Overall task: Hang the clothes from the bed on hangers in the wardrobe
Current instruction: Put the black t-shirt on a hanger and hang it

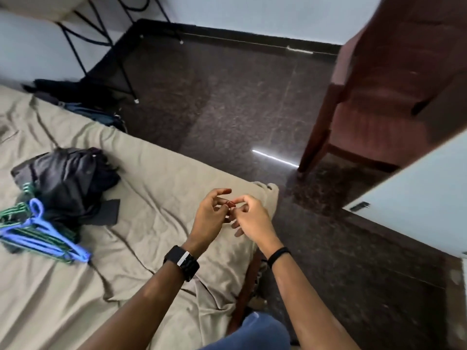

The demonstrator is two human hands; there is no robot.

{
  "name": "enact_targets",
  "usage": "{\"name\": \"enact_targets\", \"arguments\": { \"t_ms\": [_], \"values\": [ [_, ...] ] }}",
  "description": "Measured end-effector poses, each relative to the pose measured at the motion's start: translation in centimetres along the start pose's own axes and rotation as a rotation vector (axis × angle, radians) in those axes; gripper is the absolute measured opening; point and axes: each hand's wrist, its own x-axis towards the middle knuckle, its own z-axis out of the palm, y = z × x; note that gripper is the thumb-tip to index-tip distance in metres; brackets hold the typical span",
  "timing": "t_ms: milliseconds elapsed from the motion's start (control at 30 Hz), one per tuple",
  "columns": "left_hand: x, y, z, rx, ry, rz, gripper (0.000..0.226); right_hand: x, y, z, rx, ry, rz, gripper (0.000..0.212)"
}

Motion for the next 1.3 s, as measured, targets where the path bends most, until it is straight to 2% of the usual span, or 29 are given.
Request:
{"name": "enact_targets", "arguments": {
  "t_ms": [133,167,267,367,500,667,767,900,1000,1100,1200,1300],
  "values": [
    [3.7,-4.9,-3.3,0.017,0.096,-0.020,0.033,5.0,2.6,4.5,-0.036,-0.081,-0.012,0.022],
    [4.6,-7.7,-4.8,0.029,0.153,-0.006,0.031,6.7,4.4,6.8,-0.047,-0.150,-0.032,0.024],
    [5.8,-11.4,-6.3,0.066,0.203,-0.021,0.030,8.1,7.2,8.0,-0.045,-0.193,-0.037,0.033],
    [7.9,-17.4,-9.0,0.173,0.265,-0.016,0.031,10.8,11.0,11.7,-0.031,-0.268,-0.037,0.042],
    [12.6,-24.6,-13.8,0.309,0.448,0.008,0.035,15.1,14.0,16.9,0.030,-0.314,-0.098,0.046],
    [17.5,-31.1,-16.0,0.142,0.534,-0.075,0.051,19.3,17.1,22.7,-0.022,-0.287,-0.181,0.047],
    [18.7,-33.5,-17.0,0.113,0.500,0.002,0.059,21.2,18.9,25.6,-0.115,-0.261,-0.236,0.047],
    [19.1,-34.5,-18.4,0.029,0.372,0.041,0.054,21.8,20.0,28.2,-0.241,-0.208,-0.277,0.049],
    [18.8,-34.1,-19.7,-0.072,0.216,0.028,0.035,21.1,20.0,29.2,-0.277,-0.131,-0.260,0.050],
    [18.9,-32.2,-23.3,-0.183,0.020,-0.106,0.023,20.1,18.6,30.7,-0.378,-0.115,-0.254,0.051],
    [19.3,-29.3,-27.3,0.012,-0.080,-0.098,0.019,20.3,16.1,32.9,-0.494,-0.136,-0.286,0.048],
    [21.1,-26.2,-32.9,0.280,0.067,0.084,0.025,22.1,12.3,36.2,-0.543,-0.138,-0.309,0.046]
  ]
}}
